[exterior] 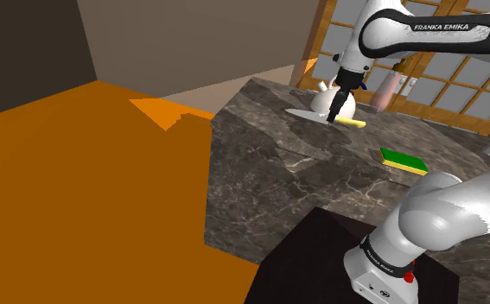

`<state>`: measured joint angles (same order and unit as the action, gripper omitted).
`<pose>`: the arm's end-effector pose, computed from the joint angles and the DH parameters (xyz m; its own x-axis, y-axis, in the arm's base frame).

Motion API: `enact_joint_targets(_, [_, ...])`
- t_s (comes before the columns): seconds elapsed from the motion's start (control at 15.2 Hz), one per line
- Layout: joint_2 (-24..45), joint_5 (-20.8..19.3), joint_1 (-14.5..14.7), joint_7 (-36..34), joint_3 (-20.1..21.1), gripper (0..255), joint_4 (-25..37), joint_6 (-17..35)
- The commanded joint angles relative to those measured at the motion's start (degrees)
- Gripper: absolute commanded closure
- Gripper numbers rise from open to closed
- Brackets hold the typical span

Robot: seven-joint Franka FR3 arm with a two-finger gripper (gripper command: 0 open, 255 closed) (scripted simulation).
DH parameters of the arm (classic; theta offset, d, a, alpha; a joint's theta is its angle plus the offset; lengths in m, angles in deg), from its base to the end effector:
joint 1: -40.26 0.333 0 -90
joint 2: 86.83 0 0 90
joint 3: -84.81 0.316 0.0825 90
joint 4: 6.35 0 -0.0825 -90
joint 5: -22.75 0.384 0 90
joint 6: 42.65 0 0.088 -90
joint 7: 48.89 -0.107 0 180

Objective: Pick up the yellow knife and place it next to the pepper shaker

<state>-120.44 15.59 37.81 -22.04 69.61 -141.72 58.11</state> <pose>0.3525 -0.1368 0.5267 0.9732 0.2293 -0.0173 0.2286 -0.9729 -0.0353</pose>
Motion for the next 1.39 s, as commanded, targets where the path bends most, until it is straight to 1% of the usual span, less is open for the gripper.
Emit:
enact_joint_targets(0.0, [3.0, -1.2, 0.2, 5.1, -2.5, 0, 1.6, 1.8])
enact_joint_targets(0.26, [9.8, -2.3, 1.0, 14.9, -7.5, 0, 5.8, 5.1])
enact_joint_targets(0.53, [17.7, -1.4, 1.9, 25.1, -12.1, 0, 11.4, 8.0])
enact_joint_targets(0.59, [18.1, -1.3, 1.9, 25.6, -12.3, 0, 11.7, 8.1])
enact_joint_targets(1.06, [19.5, -1.1, 1.8, 25.9, -13.0, 0, 7.0, 14.1])
enact_joint_targets(1.32, [19.5, -1.1, 1.8, 25.9, -13.0, 0, 7.0, 14.1])
